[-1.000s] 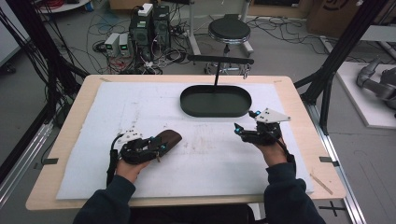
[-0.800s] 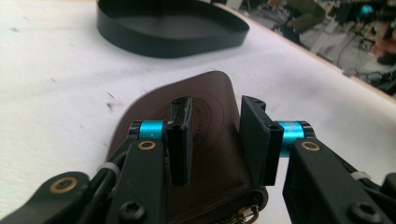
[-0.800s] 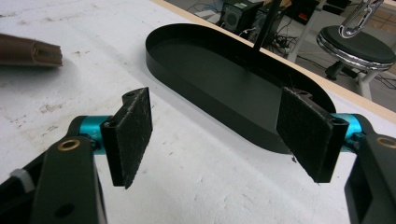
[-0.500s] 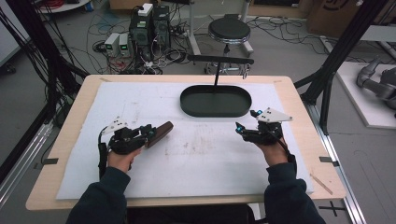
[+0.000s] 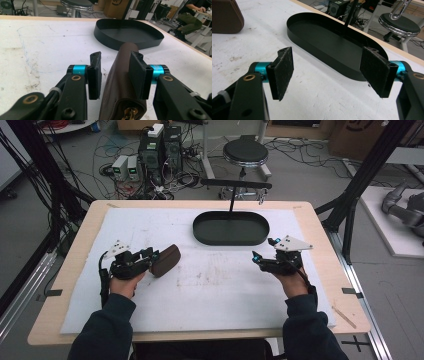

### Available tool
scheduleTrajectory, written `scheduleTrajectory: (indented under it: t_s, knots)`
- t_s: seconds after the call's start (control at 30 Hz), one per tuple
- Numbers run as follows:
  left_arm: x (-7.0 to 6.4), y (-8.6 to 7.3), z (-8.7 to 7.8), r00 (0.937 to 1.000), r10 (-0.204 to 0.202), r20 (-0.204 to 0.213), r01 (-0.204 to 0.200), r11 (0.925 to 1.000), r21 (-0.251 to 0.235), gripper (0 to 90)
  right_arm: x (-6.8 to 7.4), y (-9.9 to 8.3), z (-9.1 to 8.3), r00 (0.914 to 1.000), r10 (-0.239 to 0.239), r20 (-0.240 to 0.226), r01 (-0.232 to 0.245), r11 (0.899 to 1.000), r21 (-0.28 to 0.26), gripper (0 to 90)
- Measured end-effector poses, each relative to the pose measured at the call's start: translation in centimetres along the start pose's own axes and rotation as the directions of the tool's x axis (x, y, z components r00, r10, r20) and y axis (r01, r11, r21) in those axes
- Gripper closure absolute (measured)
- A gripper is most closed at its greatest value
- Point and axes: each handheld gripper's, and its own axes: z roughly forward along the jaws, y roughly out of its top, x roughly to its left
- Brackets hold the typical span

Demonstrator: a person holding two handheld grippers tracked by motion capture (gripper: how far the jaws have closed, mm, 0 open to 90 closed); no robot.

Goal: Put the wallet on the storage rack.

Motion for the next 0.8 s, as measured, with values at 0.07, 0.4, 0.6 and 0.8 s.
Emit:
scheduleTrajectory:
  t_s: [0.07,0.4,0.6,0.8]
  knots:
    - [0.1,0.0,0.0,1.0000,-0.002,-0.002,0.002,1.0000,0.002,58.4,0.0,0.0,0.0,1.0000,-0.001,-0.004,0.001,1.000,0.000,27.9]
    - [-0.2,0.1,-0.1,0.9998,0.020,0.008,-0.020,0.9996,-0.020,49.6,-0.1,-0.1,0.1,1.0000,-0.005,-0.005,0.005,1.000,0.005,28.0]
    - [-0.9,0.4,-0.3,0.9977,0.061,0.029,-0.060,0.9976,-0.034,45.1,0.0,-0.1,0.1,1.0000,-0.001,-0.006,0.001,1.000,0.006,27.9]
    - [-1.2,0.5,-0.5,0.9935,0.113,-0.017,-0.113,0.9936,-0.007,28.4,-0.1,-0.1,0.1,1.0000,-0.003,-0.009,0.003,1.000,0.004,27.9]
